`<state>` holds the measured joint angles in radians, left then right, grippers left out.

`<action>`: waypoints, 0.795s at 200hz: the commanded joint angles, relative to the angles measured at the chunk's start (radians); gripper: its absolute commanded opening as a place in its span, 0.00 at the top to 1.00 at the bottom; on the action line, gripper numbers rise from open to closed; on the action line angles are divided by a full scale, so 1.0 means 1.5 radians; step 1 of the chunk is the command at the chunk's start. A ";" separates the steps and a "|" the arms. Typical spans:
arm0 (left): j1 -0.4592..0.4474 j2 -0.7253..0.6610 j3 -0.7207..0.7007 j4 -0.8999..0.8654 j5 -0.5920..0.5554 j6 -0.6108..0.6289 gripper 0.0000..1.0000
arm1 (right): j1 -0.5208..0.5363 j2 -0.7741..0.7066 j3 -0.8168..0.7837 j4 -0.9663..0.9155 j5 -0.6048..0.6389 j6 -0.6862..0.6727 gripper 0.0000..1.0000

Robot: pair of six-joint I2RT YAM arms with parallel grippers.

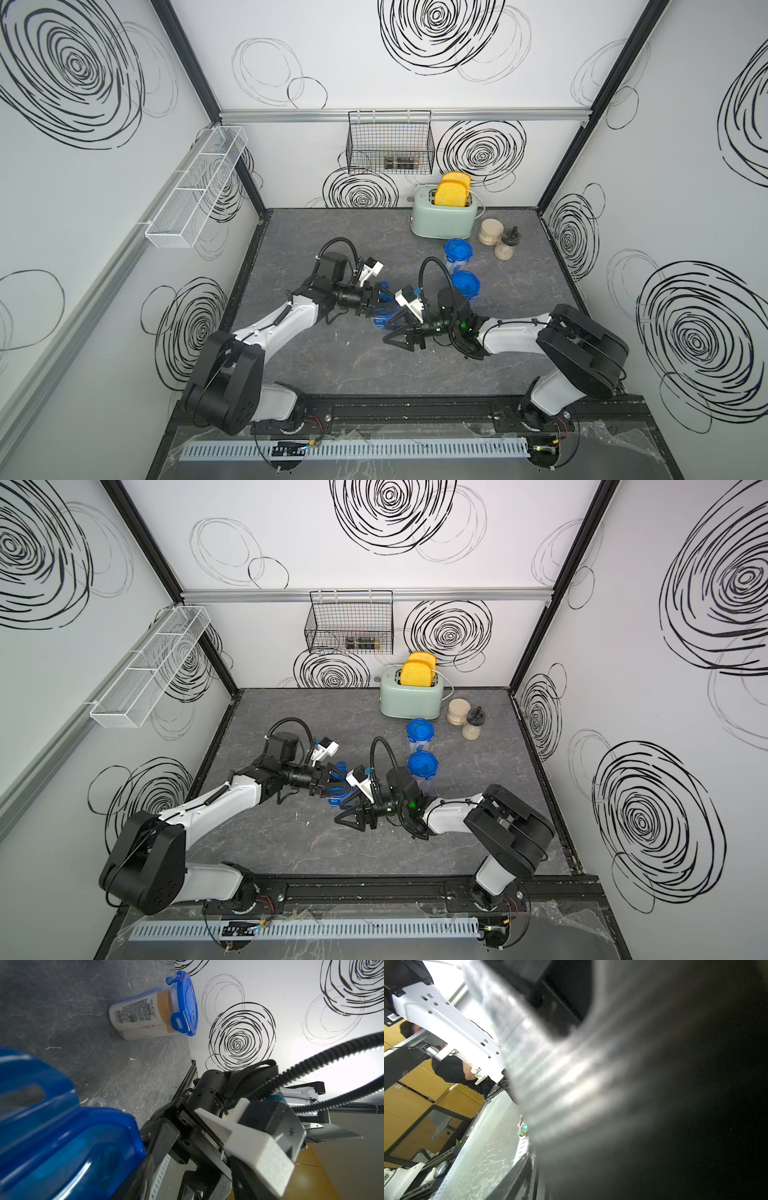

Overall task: Take out toiletry kits
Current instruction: Unfasten the latch on the container.

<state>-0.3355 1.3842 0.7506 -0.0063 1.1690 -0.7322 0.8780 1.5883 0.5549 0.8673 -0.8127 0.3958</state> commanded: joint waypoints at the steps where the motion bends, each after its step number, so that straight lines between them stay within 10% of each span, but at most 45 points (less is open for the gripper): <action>1: -0.003 0.040 -0.005 -0.026 -0.147 -0.002 0.36 | 0.036 -0.037 0.019 0.047 -0.137 -0.053 0.38; 159: -0.006 -0.083 0.129 -0.125 -0.167 0.028 0.27 | -0.014 -0.111 0.009 -0.136 -0.160 -0.132 0.37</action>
<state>-0.3584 1.3407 0.8543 -0.1738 1.0473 -0.7185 0.8463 1.4563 0.5659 0.6712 -0.9546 0.2798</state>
